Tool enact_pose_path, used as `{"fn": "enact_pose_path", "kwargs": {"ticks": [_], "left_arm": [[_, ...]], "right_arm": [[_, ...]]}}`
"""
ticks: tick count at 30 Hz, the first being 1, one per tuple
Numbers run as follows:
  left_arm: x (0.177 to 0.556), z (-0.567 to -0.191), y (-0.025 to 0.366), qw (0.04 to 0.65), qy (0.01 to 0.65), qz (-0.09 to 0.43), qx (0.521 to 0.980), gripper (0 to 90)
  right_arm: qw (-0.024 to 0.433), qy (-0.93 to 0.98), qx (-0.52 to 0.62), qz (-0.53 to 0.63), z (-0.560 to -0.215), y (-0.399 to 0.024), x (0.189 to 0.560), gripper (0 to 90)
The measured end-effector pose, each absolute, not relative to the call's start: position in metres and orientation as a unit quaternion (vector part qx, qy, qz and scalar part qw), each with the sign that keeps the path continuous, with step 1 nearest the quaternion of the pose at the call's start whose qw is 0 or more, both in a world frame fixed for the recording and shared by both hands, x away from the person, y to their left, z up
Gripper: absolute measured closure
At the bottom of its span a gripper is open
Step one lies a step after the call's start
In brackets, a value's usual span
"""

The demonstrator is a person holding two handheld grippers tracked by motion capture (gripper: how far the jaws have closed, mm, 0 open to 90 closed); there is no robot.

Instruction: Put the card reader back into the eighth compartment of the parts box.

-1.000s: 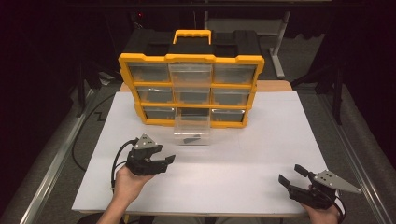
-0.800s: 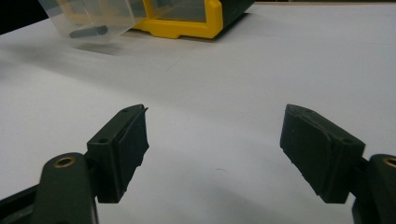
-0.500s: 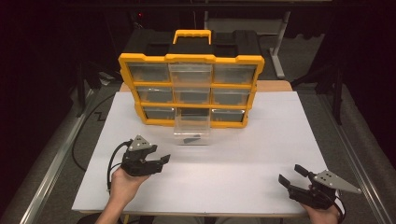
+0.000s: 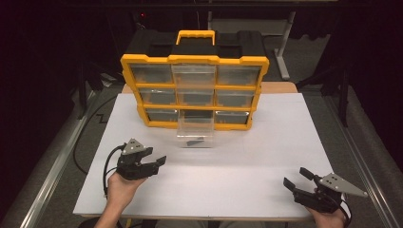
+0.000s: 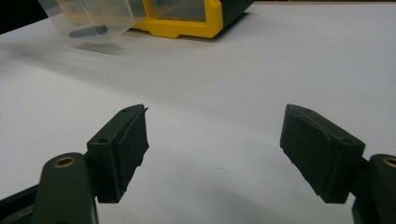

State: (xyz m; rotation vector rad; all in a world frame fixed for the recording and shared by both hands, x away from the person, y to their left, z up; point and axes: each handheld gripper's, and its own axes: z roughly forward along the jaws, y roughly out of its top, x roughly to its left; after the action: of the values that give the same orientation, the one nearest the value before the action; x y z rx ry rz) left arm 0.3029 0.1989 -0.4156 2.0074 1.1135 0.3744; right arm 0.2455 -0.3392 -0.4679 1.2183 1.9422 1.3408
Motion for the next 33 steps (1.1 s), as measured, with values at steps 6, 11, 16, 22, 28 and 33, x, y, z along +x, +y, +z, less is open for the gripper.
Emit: {"fn": "enact_pose_path", "kwargs": {"ticks": [6, 11, 16, 22, 28, 33], "left_arm": [[0.303, -0.420, 0.208, 0.402, 0.448, 0.154, 0.784, 37.7], [0.304, -0.424, 0.216, 0.403, 0.460, 0.160, 0.775, 37.6], [0.304, -0.427, 0.224, 0.407, 0.467, 0.166, 0.767, 37.5], [0.303, -0.433, 0.232, 0.411, 0.475, 0.176, 0.758, 37.2], [0.301, -0.437, 0.239, 0.416, 0.482, 0.183, 0.749, 36.5], [0.299, -0.441, 0.244, 0.424, 0.485, 0.194, 0.740, 36.0]], "right_arm": [[0.241, 0.709, 0.447, 0.489, -0.468, -0.339, 0.245, 23.5], [0.241, 0.709, 0.447, 0.489, -0.468, -0.339, 0.245, 23.5], [0.241, 0.709, 0.448, 0.489, -0.468, -0.339, 0.245, 23.5], [0.241, 0.709, 0.448, 0.489, -0.468, -0.339, 0.245, 23.5], [0.241, 0.709, 0.448, 0.489, -0.468, -0.339, 0.245, 23.5], [0.242, 0.709, 0.448, 0.488, -0.468, -0.339, 0.245, 23.5]]}}
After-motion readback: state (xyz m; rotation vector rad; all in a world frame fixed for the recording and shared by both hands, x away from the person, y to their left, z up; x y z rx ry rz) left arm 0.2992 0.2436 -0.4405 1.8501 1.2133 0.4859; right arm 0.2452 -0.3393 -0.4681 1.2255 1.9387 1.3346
